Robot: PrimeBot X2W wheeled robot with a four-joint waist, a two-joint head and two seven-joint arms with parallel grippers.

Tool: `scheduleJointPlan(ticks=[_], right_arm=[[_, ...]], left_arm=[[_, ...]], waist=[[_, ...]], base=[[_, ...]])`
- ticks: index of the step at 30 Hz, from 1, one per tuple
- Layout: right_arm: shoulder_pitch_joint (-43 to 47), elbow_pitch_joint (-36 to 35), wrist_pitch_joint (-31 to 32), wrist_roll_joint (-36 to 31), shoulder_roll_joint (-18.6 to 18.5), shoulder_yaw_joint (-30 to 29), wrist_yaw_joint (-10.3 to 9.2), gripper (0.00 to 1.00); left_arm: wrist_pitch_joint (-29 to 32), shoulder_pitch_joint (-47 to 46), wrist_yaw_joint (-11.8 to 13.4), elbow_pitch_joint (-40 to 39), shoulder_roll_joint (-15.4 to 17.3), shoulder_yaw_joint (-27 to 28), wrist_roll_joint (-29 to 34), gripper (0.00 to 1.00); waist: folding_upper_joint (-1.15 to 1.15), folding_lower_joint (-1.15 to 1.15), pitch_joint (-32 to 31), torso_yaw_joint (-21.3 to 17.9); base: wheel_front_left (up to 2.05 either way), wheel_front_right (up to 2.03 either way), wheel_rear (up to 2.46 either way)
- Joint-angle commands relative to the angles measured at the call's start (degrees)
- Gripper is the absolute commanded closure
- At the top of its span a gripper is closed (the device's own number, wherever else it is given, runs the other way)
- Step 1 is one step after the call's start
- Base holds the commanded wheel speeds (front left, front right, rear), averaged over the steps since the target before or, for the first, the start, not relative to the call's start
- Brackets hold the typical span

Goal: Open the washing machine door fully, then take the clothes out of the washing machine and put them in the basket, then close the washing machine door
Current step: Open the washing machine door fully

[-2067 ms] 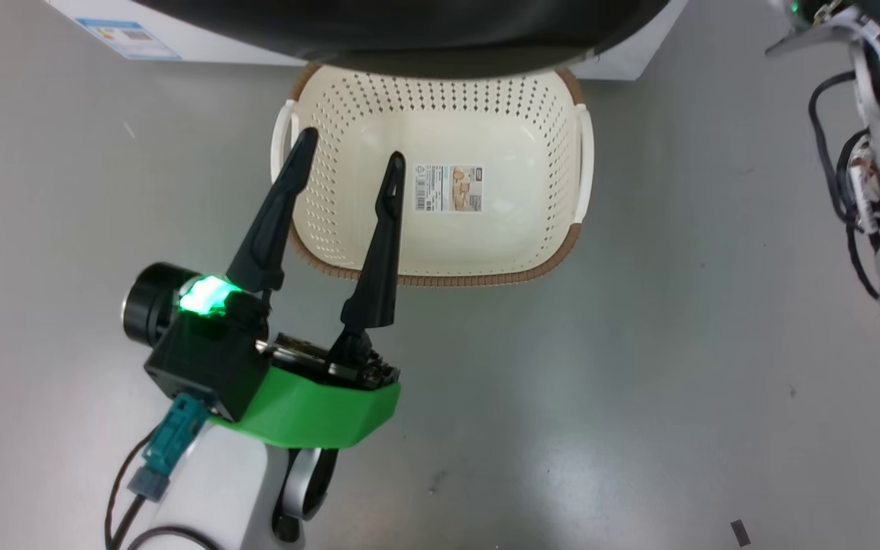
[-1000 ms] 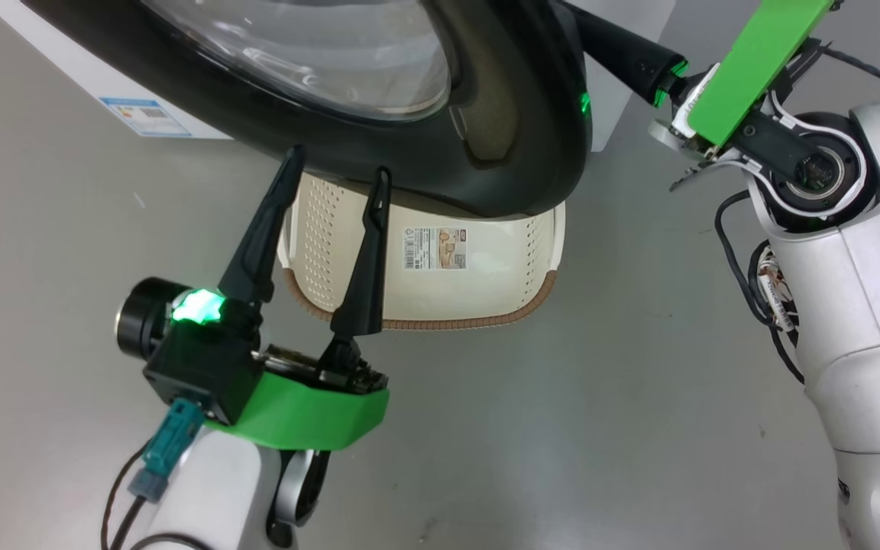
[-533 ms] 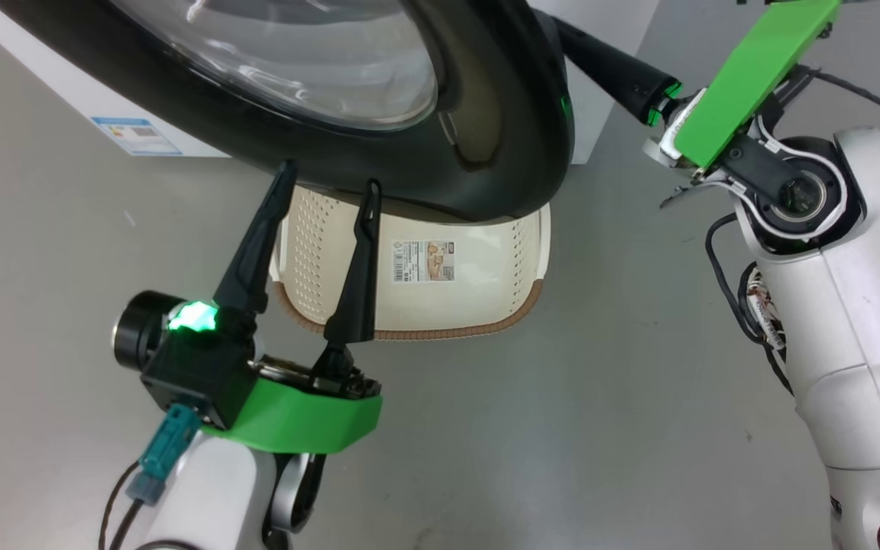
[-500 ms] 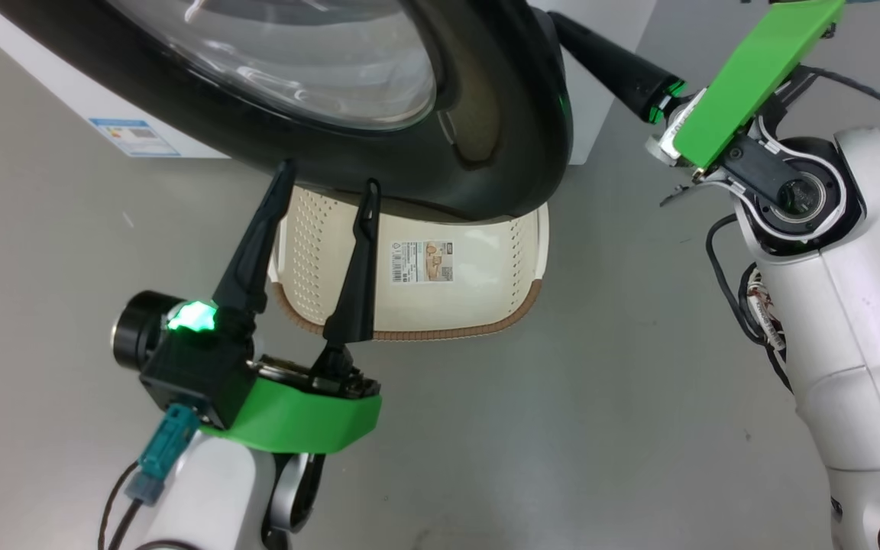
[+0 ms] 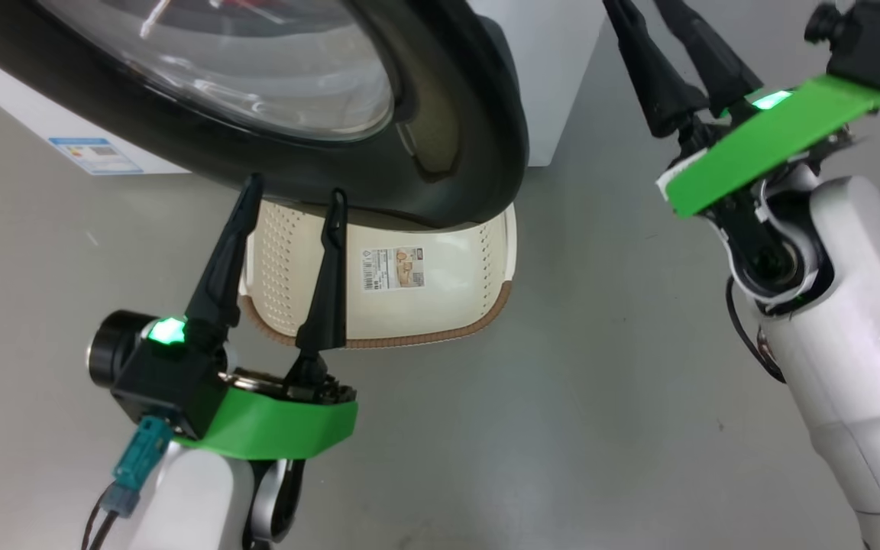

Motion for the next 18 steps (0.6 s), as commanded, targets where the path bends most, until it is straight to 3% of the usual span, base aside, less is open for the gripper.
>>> scheduleJointPlan(ticks=[1, 7, 13, 18], right_arm=[[1.6, -1.6, -4.1, -4.1, -0.5, 1.7, 0.43, 0.0], [4.0, 2.1, -14.5, -18.0, -1.7, 0.4, 0.43, 0.0], [8.1, 1.0, -17.5, -31.2, 0.3, -5.9, 0.43, 0.0], [13.1, -2.9, -18.0, -37.4, 3.3, -10.7, 0.43, 0.0]], left_arm=[[-0.2, 1.0, -0.4, -1.9, 1.1, 2.2, 0.6, 0.0], [-0.2, 1.5, -0.2, -2.4, 1.0, 2.8, 1.3, 0.0], [-0.2, 2.1, 0.0, -2.9, 1.0, 3.1, 0.9, 0.0], [-0.2, 3.0, 0.4, -3.3, 0.9, 3.3, 1.4, 0.0]], waist=[[0.0, 0.0, 0.1, -0.5], [0.0, 0.0, 0.0, -1.2], [0.0, 0.0, -0.6, -1.0], [0.0, 0.0, -1.2, -0.9]], base=[[0.0, 0.0, 0.0], [0.0, 0.0, 0.0], [0.0, 0.0, 0.0], [0.0, 0.0, 0.0]])
